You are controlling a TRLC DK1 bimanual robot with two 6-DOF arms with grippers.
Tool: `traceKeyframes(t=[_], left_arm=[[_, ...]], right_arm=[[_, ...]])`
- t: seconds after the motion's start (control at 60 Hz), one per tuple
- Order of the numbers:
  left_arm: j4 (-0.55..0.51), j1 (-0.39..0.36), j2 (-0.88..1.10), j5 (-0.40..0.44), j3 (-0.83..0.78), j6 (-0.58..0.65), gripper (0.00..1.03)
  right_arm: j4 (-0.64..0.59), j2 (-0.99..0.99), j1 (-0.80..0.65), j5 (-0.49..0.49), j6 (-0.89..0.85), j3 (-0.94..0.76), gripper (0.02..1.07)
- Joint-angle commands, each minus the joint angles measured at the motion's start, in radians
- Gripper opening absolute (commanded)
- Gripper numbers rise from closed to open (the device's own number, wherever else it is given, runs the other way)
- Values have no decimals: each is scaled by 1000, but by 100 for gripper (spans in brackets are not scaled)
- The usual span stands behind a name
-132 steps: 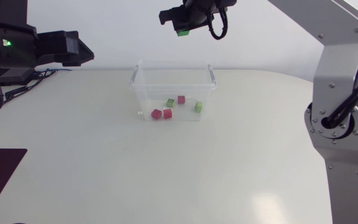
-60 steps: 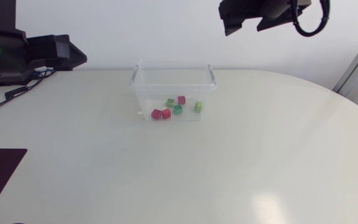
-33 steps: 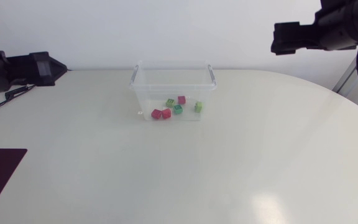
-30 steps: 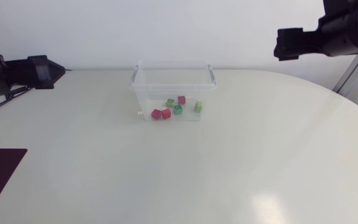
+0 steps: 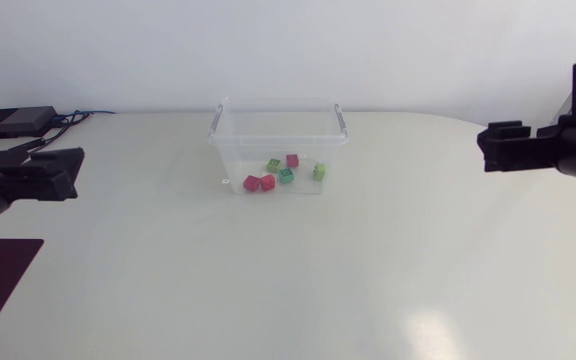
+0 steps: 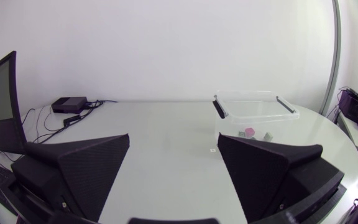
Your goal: Place the duplo bricks in the container
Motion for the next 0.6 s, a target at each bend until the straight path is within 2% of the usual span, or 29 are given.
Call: traceKeyframes(t=[0.0, 0.333, 0.583], left_arm=[[36, 21, -44, -4, -59, 21, 99], [169, 90, -212, -4, -235, 62, 99], [213, 93, -299, -3, -324, 60, 99]], right_arm=[[33, -54, -14, 9, -27, -80, 103], [158, -264, -71, 17, -88, -292, 103], [210, -385, -125, -2, -100, -413, 103]])
